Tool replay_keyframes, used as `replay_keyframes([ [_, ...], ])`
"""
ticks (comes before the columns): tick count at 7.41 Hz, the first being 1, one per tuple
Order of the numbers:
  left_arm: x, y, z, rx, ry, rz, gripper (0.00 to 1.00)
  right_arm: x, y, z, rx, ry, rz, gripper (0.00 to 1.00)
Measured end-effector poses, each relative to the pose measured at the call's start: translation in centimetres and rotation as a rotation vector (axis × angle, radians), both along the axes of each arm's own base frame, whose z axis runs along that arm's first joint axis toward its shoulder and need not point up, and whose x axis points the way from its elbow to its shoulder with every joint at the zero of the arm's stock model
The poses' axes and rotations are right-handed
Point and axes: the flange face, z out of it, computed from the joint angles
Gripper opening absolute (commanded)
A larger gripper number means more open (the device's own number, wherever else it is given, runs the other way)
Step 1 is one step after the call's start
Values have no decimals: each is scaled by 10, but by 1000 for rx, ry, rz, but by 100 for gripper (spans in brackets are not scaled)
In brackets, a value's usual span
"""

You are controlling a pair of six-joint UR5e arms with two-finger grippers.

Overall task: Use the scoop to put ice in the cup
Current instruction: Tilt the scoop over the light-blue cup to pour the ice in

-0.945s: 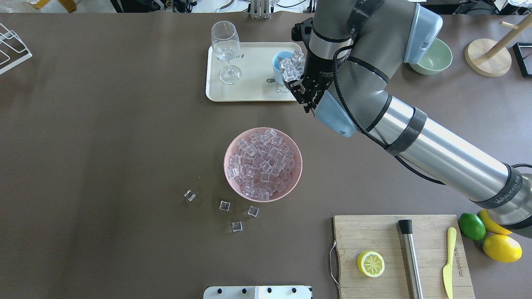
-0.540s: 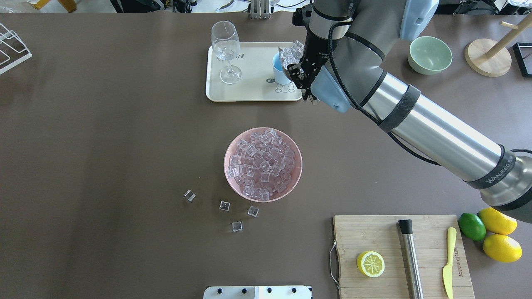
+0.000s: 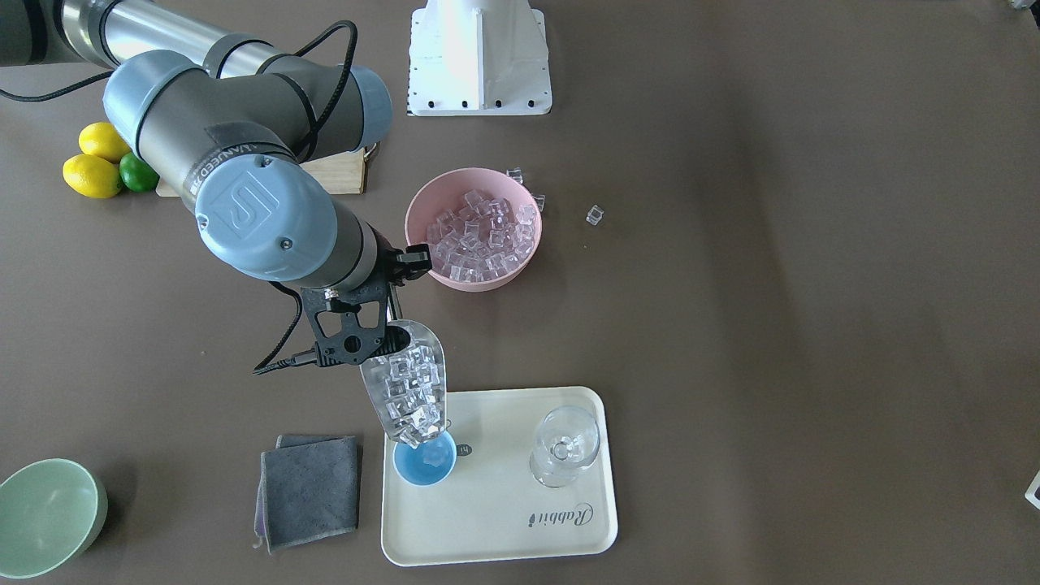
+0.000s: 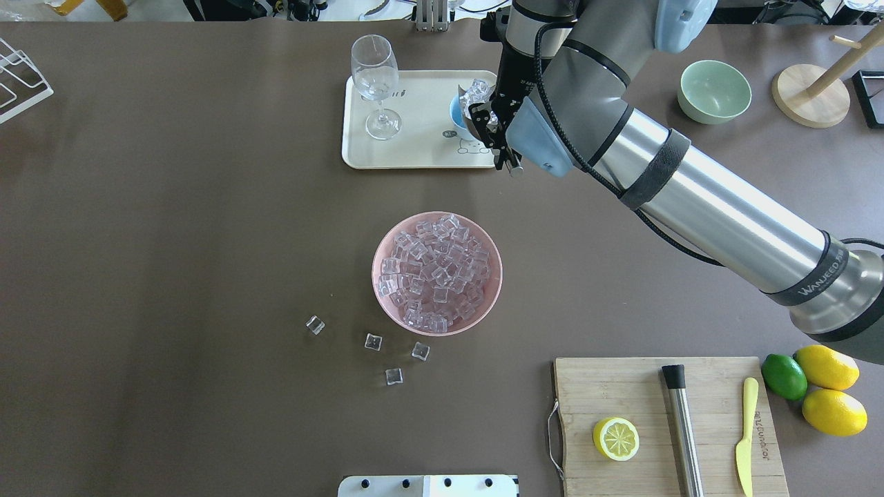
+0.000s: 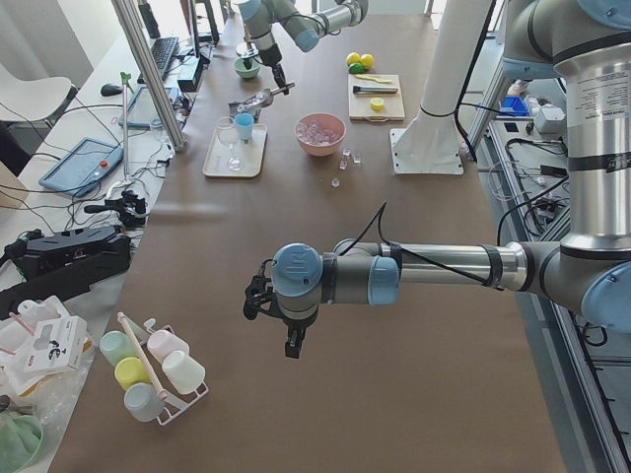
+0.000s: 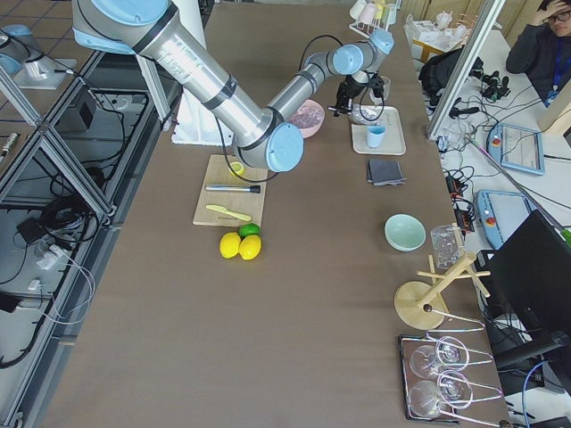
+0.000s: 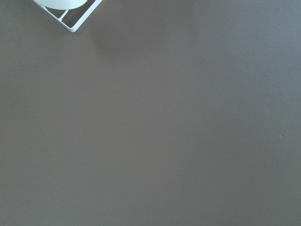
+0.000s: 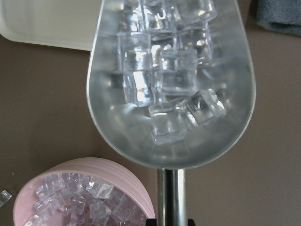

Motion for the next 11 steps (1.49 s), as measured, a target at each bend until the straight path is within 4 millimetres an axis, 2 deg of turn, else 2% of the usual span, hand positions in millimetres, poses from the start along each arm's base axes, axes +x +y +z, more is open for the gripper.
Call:
replay_keyframes([
  [8, 0, 0, 0, 0, 0, 0, 99, 3, 12, -4, -103, -6, -25, 0],
  [11, 0, 0, 0, -1, 0, 0, 99, 5, 0, -17, -149, -30, -24, 0],
])
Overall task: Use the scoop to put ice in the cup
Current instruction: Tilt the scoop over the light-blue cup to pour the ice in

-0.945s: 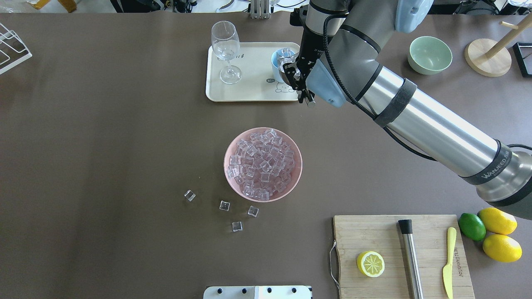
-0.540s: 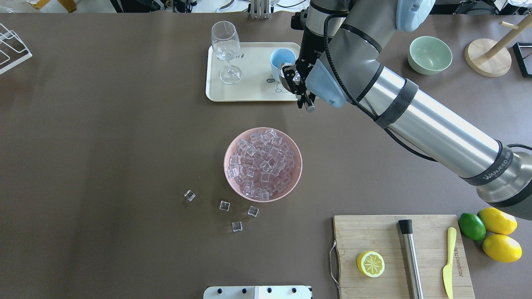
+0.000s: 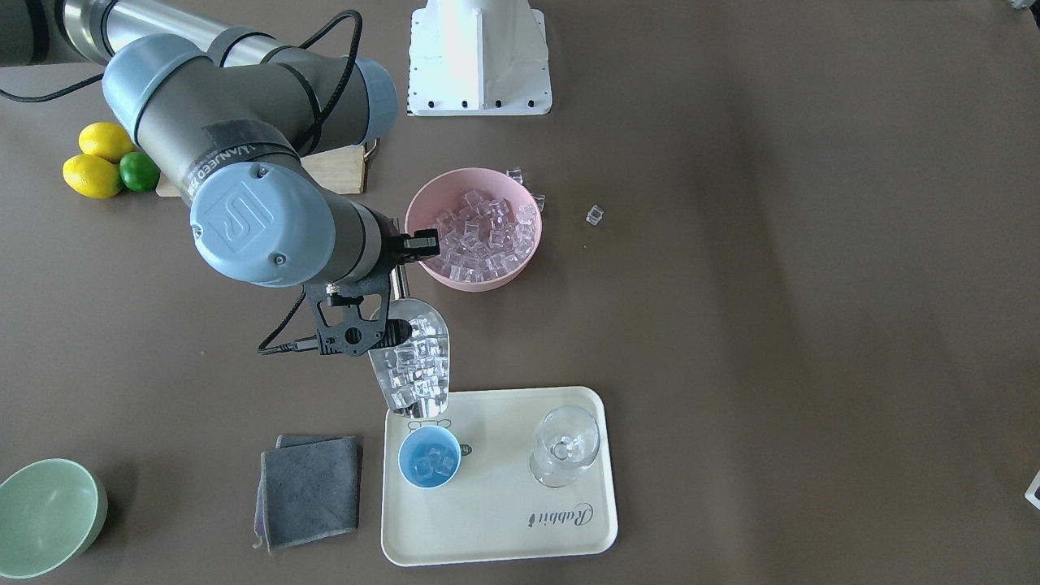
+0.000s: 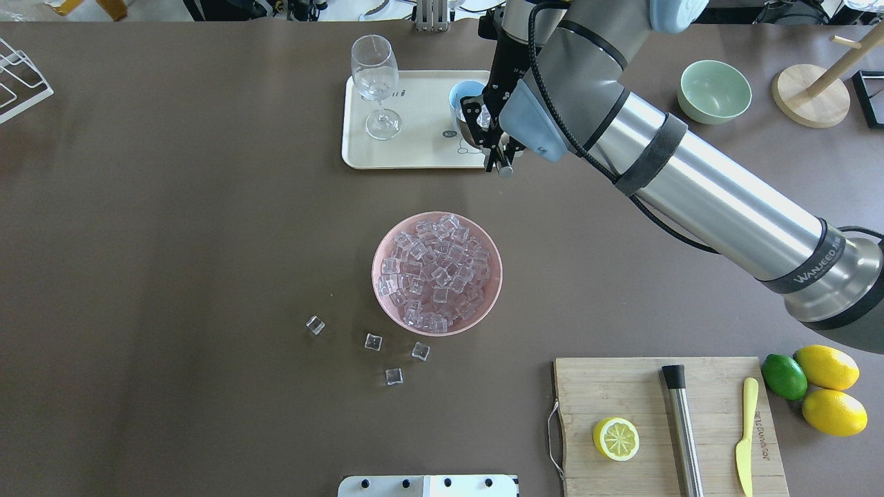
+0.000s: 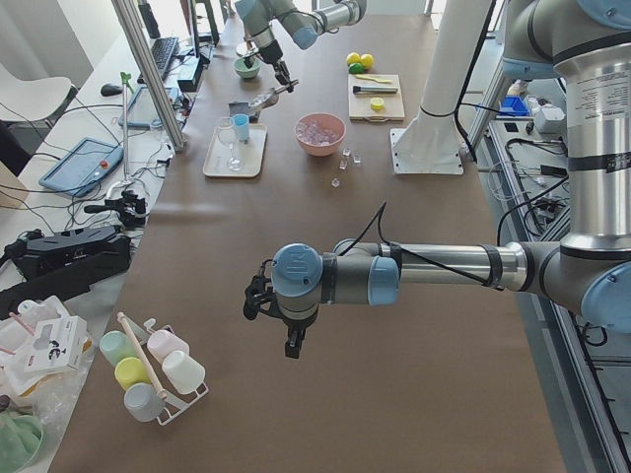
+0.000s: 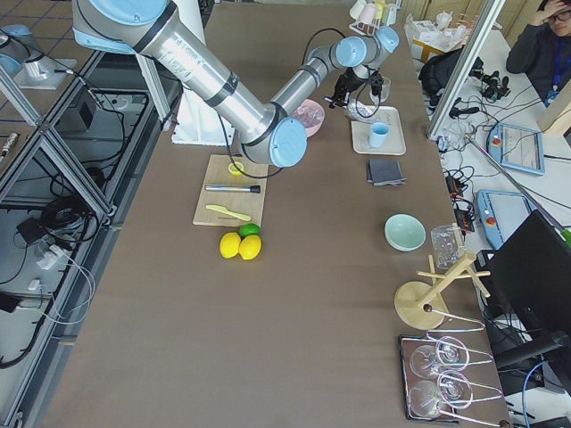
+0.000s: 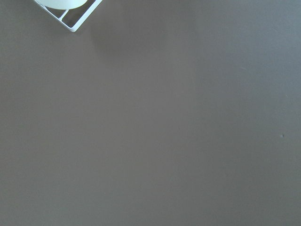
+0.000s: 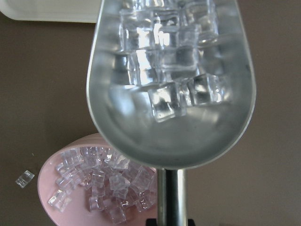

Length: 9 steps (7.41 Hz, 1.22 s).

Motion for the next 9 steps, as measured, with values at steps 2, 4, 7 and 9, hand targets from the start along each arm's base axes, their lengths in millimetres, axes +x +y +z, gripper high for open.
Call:
replay_keyframes([
  [2, 0, 0, 0, 0, 0, 0, 99, 14, -15, -8, -52, -57, 9, 0],
  [4, 0, 0, 0, 0, 0, 0, 99, 19, -20, -10, -85, -94, 7, 0],
  [7, 0, 0, -2, 3, 1, 0, 99, 19, -19, -12, -95, -114, 1, 0],
  [9, -1, 0, -5, 9, 1, -2, 99, 19, -18, -11, -96, -115, 0, 0],
])
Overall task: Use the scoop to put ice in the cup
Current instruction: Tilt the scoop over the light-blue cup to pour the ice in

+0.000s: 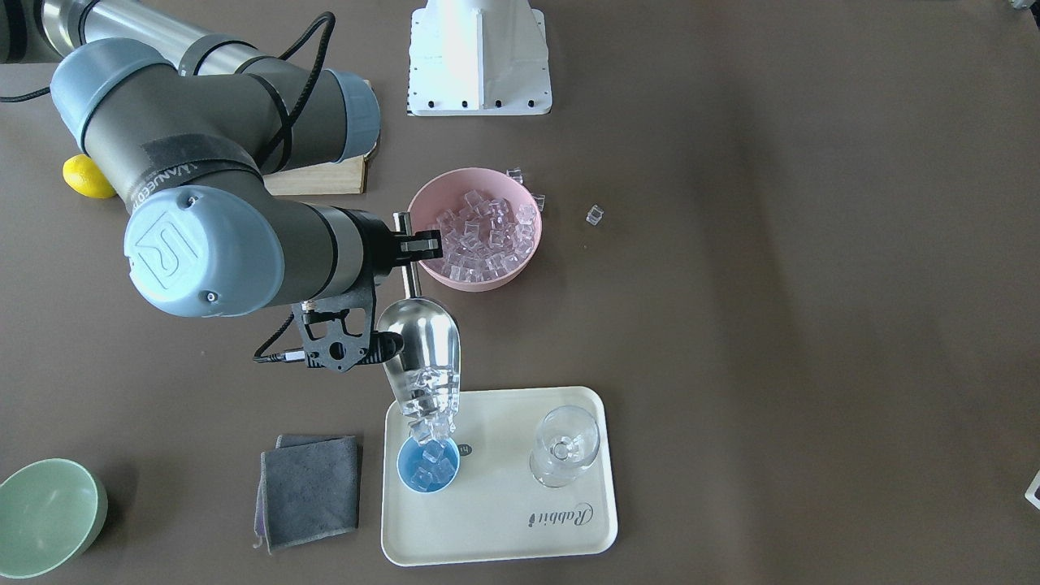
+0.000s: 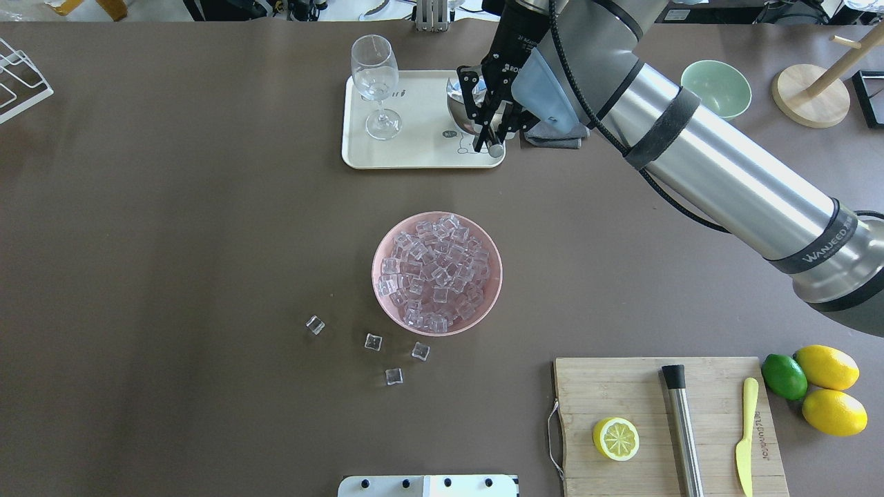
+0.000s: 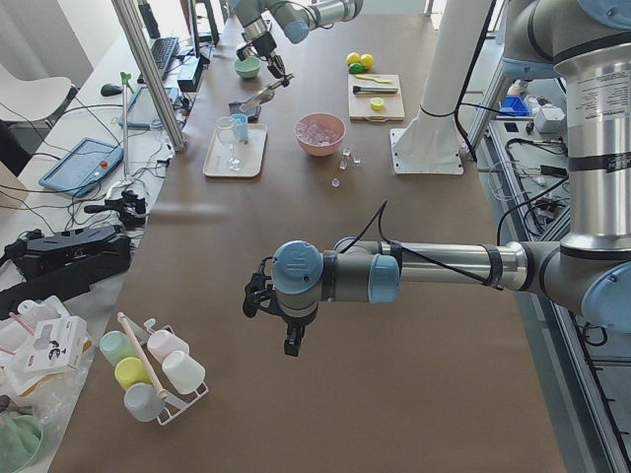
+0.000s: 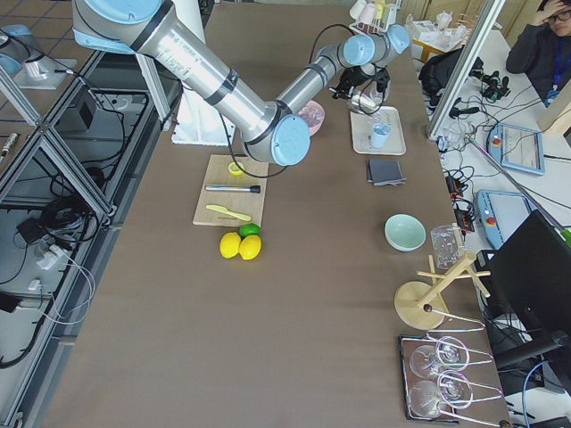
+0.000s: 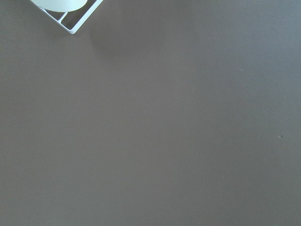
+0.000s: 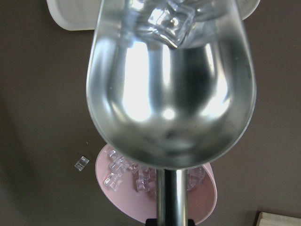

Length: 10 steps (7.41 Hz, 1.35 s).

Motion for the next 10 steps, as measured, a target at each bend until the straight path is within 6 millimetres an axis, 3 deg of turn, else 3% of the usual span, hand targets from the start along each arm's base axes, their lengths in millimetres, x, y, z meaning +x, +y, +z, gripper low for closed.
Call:
replay_keyframes([
  [10, 0, 0, 2, -4, -1, 0, 99, 9, 14, 9, -5, -35, -8, 0],
])
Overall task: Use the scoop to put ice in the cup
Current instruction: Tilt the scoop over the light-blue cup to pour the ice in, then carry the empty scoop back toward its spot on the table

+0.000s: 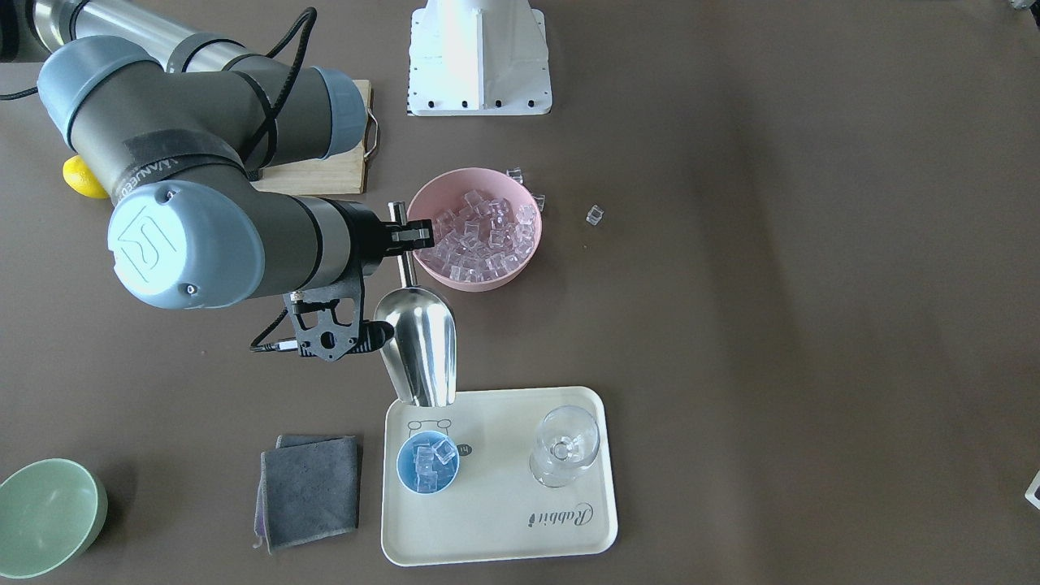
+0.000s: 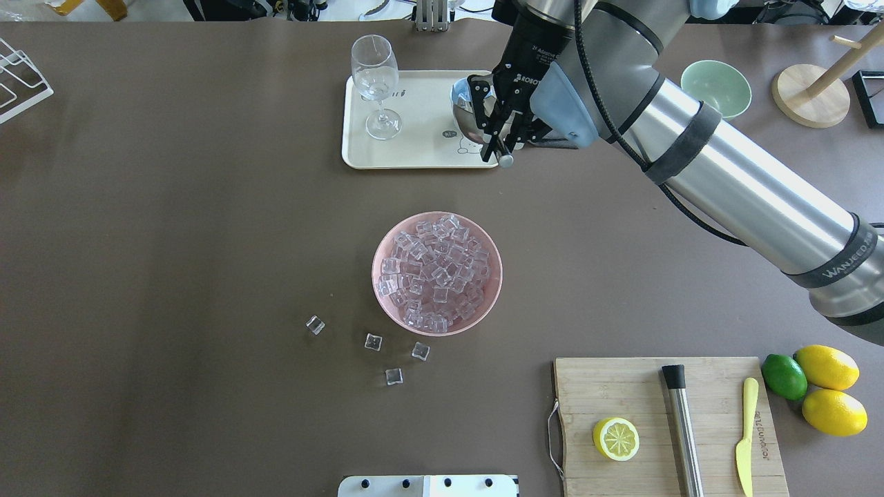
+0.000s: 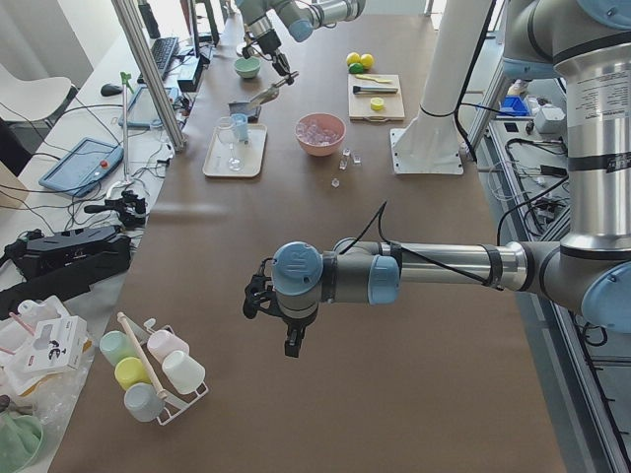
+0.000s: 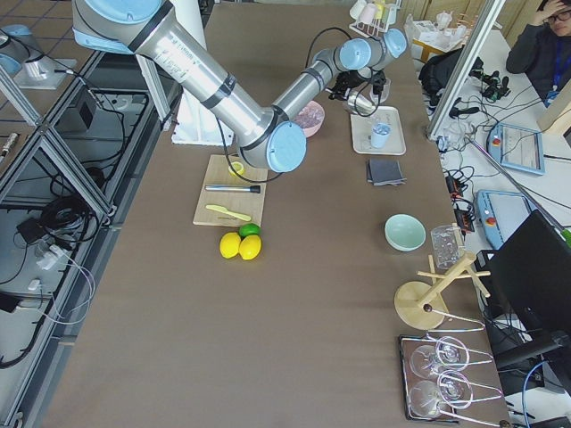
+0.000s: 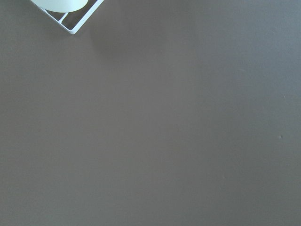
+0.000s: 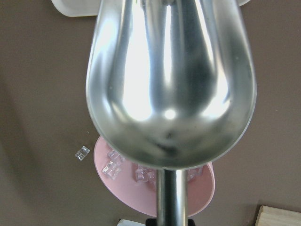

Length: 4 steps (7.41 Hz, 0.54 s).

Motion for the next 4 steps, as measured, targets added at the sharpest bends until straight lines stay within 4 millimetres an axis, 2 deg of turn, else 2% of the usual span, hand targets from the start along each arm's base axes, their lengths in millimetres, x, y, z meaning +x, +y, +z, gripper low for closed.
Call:
replay_keyframes([
  [1, 0, 0, 0, 1, 0, 0, 99, 11, 12, 4, 38, 6, 9, 0],
  [2, 0, 0, 0, 1, 0, 0, 99, 28, 33, 15, 89, 20, 24, 0],
  [4, 0, -1, 0, 1, 0, 0, 99, 70, 86, 53, 185, 80, 64, 0],
])
